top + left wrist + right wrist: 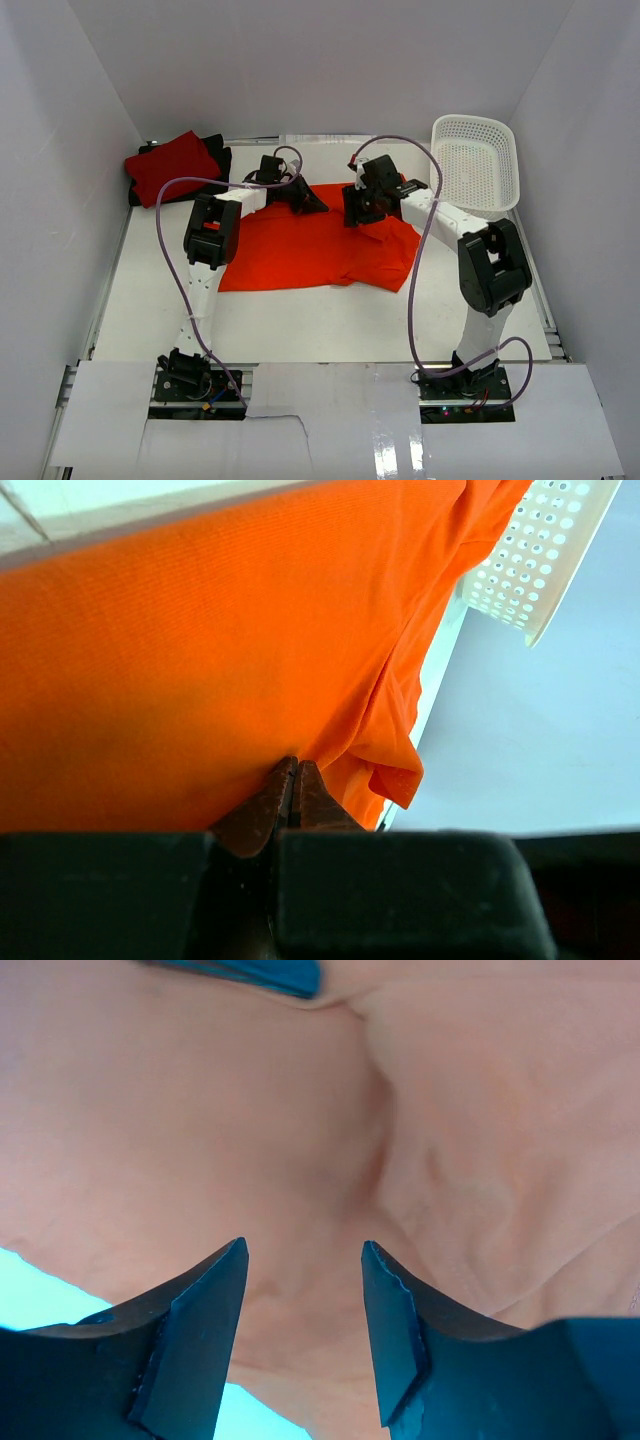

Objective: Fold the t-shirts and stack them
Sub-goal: Fold the flattened tshirt in 1/3 of the way

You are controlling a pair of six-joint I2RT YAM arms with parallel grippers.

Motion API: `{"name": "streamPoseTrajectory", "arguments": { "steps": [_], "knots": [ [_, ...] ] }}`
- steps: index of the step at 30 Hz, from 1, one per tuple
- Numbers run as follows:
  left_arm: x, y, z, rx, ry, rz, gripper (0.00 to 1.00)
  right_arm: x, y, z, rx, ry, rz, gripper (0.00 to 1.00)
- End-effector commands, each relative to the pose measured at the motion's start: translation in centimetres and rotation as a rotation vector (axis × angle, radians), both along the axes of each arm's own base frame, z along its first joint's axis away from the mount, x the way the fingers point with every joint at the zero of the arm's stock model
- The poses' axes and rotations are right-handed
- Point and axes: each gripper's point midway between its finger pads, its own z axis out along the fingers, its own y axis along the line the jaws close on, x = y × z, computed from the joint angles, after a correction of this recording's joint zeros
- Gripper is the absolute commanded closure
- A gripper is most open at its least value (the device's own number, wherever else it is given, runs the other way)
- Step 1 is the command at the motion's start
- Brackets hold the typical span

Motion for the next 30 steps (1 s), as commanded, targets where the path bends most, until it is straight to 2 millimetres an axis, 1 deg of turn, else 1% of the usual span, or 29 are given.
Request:
{"name": "streamPoseTrajectory", "arguments": {
  "steps": [1,3,4,7,11,12,14,15,17,18,20,21,23,27,30],
  "knots": [
    [-0.2,-0.1,1.5,0.028,-0.029,-0.003,1.0,-0.1,0.9,2.6,-0.009,-0.131,0.047,0.44],
    [-0.2,-0.1,1.5,0.028,-0.029,-0.003,1.0,-0.4,1.2,2.2,-0.043,-0.143,0.06,0.45],
    [-0.2,-0.1,1.6,0.028,-0.031,-0.004,1.0,-0.4,1.1,1.6,-0.068,-0.138,0.062,0.45],
    [-0.3,-0.1,1.5,0.029,-0.028,-0.004,1.0,-0.4,1.7,0.7,-0.095,-0.132,0.094,0.47],
    [-0.4,0.0,1.4,0.034,-0.026,-0.005,1.0,0.1,2.3,-0.4,-0.104,-0.09,0.105,0.48],
    [-0.4,0.0,1.3,0.036,-0.027,-0.005,1.0,0.0,2.7,-1.0,-0.097,-0.067,0.106,0.49],
    [-0.4,0.1,1.4,0.038,-0.027,-0.005,1.0,0.2,3.3,-1.0,-0.076,-0.058,0.11,0.49],
    [-0.3,0.1,1.3,0.039,-0.026,-0.005,1.0,0.2,3.4,-1.5,-0.07,-0.041,0.105,0.49],
    [-0.3,0.1,1.5,0.039,-0.028,-0.006,1.0,0.6,3.6,-1.7,-0.067,-0.037,0.097,0.49],
    [-0.4,0.1,1.4,0.04,-0.024,-0.006,1.0,0.7,3.6,-2.4,-0.073,-0.023,0.084,0.49],
    [-0.3,0.1,1.5,0.04,-0.028,-0.006,1.0,1.3,3.5,-2.5,-0.074,-0.025,0.067,0.48],
    [-0.4,0.1,1.4,0.042,-0.026,-0.008,1.0,1.6,3.0,-2.9,-0.087,-0.02,0.048,0.48],
    [-0.4,0.2,1.4,0.046,-0.026,-0.007,1.0,2.1,2.6,-2.9,-0.095,-0.023,0.018,0.47],
    [-0.4,0.1,1.3,0.047,-0.029,-0.01,1.0,3.2,1.0,-2.9,-0.143,-0.027,-0.053,0.46],
    [-0.3,0.2,1.2,0.047,-0.026,-0.007,1.0,3.5,0.2,-3.0,-0.158,-0.023,-0.085,0.46]
  ]
}}
